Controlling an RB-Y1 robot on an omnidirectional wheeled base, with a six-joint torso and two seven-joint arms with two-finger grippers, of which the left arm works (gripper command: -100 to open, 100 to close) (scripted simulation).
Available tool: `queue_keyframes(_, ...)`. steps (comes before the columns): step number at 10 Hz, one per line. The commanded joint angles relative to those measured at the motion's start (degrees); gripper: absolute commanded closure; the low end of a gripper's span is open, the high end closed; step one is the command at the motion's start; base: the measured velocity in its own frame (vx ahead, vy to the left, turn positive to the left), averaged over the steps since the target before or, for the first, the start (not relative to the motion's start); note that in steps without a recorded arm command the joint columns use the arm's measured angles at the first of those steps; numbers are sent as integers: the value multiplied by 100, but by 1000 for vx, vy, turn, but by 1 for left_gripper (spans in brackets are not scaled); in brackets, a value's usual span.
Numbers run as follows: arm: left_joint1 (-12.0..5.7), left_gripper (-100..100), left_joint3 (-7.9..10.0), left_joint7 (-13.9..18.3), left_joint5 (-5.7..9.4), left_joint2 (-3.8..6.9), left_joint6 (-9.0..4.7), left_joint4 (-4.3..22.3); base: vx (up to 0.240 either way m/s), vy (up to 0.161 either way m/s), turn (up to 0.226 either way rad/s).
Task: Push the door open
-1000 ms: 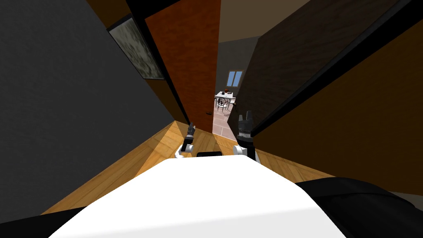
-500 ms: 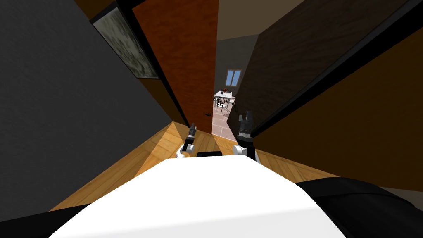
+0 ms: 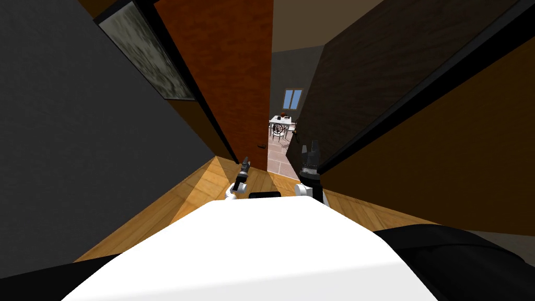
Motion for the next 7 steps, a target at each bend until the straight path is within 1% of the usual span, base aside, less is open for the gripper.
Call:
queue_keyframes(1,-98,-100,-44,5,8,-4,-86,260,95,-1,-76)
queue_keyframes(7,-428,-100,-187,5,34,-55,-293,1057,91,17,-55)
